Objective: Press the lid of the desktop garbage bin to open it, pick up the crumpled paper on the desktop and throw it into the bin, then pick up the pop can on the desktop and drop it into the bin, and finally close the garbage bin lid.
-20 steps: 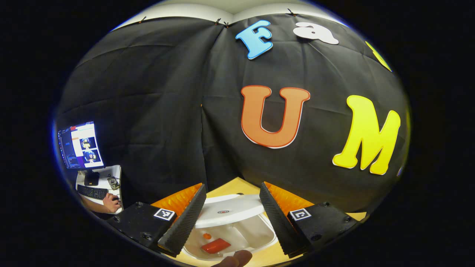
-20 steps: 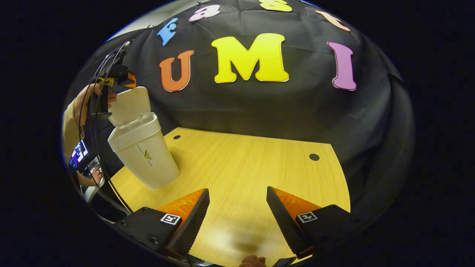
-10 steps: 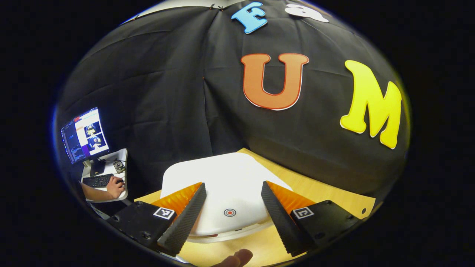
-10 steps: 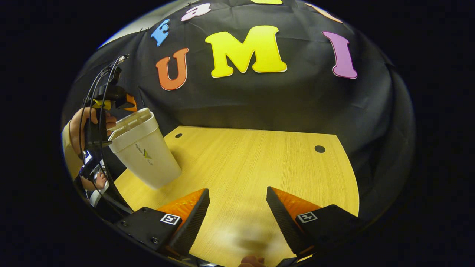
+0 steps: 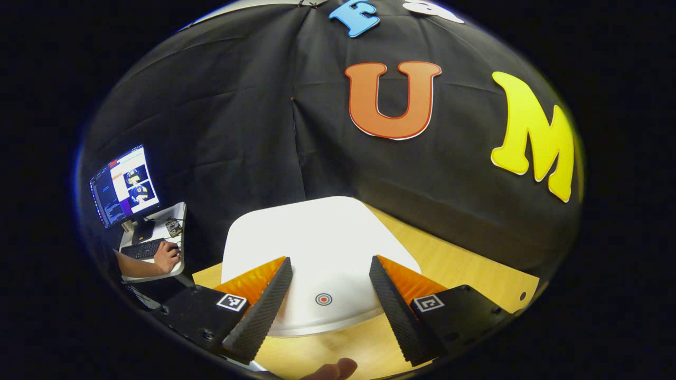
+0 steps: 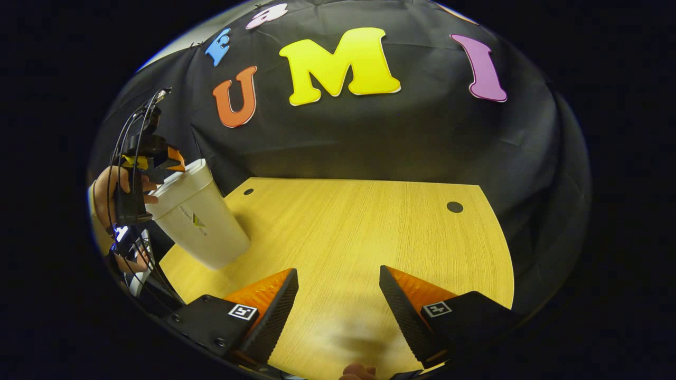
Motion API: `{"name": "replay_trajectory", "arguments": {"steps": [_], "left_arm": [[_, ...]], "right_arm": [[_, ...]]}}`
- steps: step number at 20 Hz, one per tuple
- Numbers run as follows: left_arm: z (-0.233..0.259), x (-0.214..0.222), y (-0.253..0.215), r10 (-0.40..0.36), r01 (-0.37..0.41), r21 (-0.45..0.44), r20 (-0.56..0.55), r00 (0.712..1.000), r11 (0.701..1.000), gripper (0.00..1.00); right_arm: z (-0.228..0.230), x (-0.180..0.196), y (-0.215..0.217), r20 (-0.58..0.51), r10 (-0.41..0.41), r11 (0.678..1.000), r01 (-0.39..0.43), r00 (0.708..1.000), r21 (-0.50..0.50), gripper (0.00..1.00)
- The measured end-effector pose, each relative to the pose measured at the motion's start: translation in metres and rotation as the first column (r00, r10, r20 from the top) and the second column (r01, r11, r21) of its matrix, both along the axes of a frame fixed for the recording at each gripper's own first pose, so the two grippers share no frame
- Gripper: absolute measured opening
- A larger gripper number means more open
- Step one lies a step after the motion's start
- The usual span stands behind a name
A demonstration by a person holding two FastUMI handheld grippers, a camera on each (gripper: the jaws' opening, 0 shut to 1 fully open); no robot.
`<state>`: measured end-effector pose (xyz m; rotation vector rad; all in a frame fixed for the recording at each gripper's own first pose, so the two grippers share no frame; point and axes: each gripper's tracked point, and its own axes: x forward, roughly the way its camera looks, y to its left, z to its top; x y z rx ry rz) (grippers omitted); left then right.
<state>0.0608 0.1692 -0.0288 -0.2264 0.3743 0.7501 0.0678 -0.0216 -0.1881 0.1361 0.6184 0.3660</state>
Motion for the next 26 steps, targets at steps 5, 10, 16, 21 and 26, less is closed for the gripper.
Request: {"name": "replay_trajectory", "arguments": {"steps": [5,10,16,21,26], "left_arm": [[0.002,0.009,0.002,-0.003,-0.002,0.075,0.054,0.999,0.997,0.99],[0.009,0.015,-0.008,-0.069,0.067,0.104,0.015,0.998,0.992,1.0],[0.046,0.011,-0.032,-0.207,0.192,0.157,0.083,0.975,0.969,0.97],[0.07,-0.001,-0.079,-0.398,0.363,0.226,0.13,0.908,0.904,0.97],[0.069,-0.036,-0.131,-0.608,0.55,0.299,0.152,0.779,0.78,0.97]], "right_arm": [[-0.007,-0.003,0.0,-0.016,0.002,1.0,-0.001,1.0,0.007,0.98],[0.005,-0.001,-0.005,0.001,-0.011,1.0,0.011,1.0,0.007,0.98],[0.057,0.007,-0.009,0.107,-0.068,0.998,0.066,0.992,0.016,0.98],[0.107,0.007,-0.002,0.223,-0.109,0.994,0.108,0.969,0.018,0.97],[0.143,-0.009,0.002,0.324,-0.186,0.98,0.197,0.927,0.001,0.97]]}}
